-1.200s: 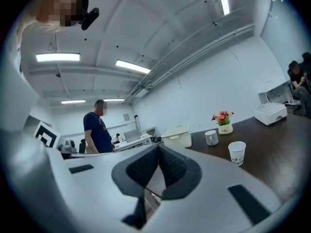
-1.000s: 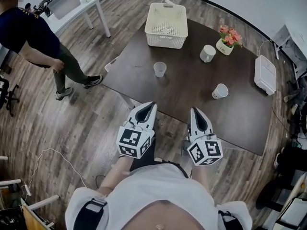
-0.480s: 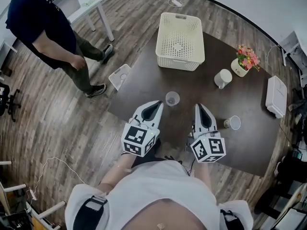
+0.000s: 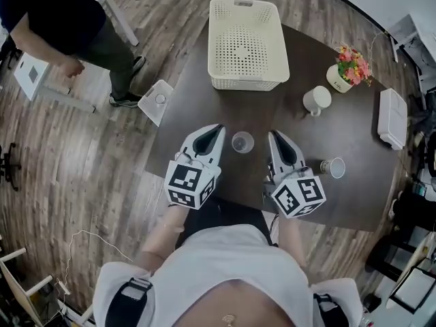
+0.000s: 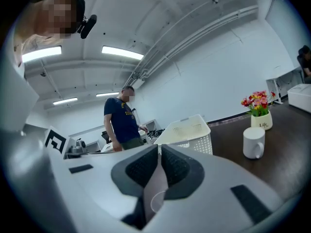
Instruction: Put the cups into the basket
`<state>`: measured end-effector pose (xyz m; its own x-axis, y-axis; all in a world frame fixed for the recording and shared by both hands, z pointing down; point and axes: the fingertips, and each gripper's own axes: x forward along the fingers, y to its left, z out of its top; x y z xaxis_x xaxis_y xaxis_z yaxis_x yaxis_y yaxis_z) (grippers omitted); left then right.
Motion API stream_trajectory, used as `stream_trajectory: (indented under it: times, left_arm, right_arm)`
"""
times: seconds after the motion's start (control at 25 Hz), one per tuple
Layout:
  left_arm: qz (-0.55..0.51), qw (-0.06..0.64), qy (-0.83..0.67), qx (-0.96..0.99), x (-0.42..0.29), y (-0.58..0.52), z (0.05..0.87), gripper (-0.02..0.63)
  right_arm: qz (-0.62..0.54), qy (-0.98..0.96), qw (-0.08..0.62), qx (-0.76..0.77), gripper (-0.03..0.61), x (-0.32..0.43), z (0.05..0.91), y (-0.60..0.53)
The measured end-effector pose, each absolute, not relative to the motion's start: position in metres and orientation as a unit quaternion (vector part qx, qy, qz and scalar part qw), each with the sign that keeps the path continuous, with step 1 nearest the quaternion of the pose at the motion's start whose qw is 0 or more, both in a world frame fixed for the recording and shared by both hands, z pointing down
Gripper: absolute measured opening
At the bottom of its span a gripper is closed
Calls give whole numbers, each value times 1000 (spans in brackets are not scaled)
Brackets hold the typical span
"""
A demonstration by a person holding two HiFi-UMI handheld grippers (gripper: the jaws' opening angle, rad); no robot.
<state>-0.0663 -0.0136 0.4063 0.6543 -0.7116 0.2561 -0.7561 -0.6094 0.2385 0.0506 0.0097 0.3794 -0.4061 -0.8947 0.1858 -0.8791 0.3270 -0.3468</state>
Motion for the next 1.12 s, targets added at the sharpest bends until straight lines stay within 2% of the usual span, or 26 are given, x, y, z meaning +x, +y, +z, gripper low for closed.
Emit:
stream_trajectory:
  times: [0.08,0.28,0.4,0.52,0.72,1.12]
  left_arm:
    - [67,174,-412,892,-66,-17,413,11]
    - [79,205,-415,883,-63,-19,437,11]
    - [88,223,-423,874,-64,-19,455,11]
    - [95,240,-439,861,-70,-15,469,11]
    - [105,269,-463,838,-78,-4,493,11]
    - [121,295,-481,816,-88,11,521,11]
  right_arm:
    - [-206,822,0,-531,47,45,387,6]
    - [-217,846,-91,-479,268,28,418,0]
    - [-203,855,-178,-442,356,16,448,4]
    - [-208,860,-233,-404,378,5,476,14]
    - [-190,857,-281,-389,377,1,506,19]
    - [-183,852,-316,-377,377,-13,531,14]
